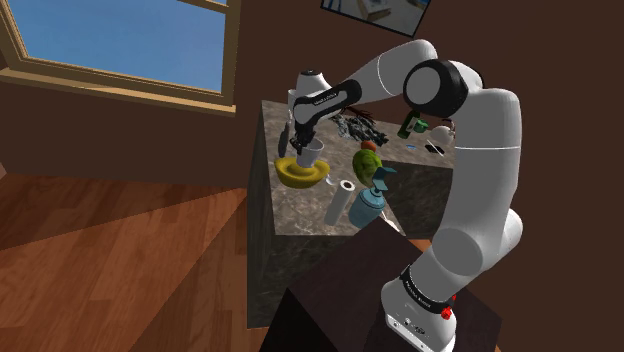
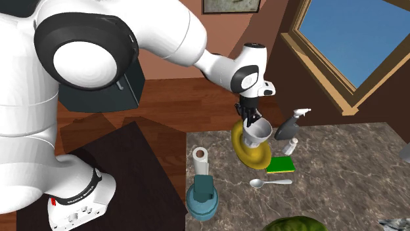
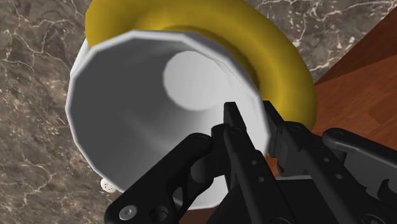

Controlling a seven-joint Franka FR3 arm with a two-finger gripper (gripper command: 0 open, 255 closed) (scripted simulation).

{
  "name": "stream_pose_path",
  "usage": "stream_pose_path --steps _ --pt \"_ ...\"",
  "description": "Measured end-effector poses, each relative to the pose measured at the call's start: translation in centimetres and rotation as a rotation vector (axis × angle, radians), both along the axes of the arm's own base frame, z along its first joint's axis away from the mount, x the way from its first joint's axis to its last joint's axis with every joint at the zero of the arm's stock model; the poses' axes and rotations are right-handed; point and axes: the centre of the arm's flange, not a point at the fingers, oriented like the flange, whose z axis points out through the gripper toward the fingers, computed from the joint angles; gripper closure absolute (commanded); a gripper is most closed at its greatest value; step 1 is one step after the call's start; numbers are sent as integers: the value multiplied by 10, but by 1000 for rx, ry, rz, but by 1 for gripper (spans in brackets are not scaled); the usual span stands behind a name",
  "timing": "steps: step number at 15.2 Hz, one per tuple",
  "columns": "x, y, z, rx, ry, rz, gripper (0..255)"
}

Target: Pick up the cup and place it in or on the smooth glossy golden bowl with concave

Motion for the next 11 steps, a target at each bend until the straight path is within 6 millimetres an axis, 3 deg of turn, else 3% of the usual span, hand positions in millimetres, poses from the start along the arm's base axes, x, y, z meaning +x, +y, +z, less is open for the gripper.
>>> stream_pose_path --steps 3,9,10,11 --pt "-1 0 -13 0 0 0 255" --pt "-1 0 -15 0 -1 0 255" --pt "-1 0 -15 0 -1 0 0" --pt "-1 0 -15 0 -1 0 0"
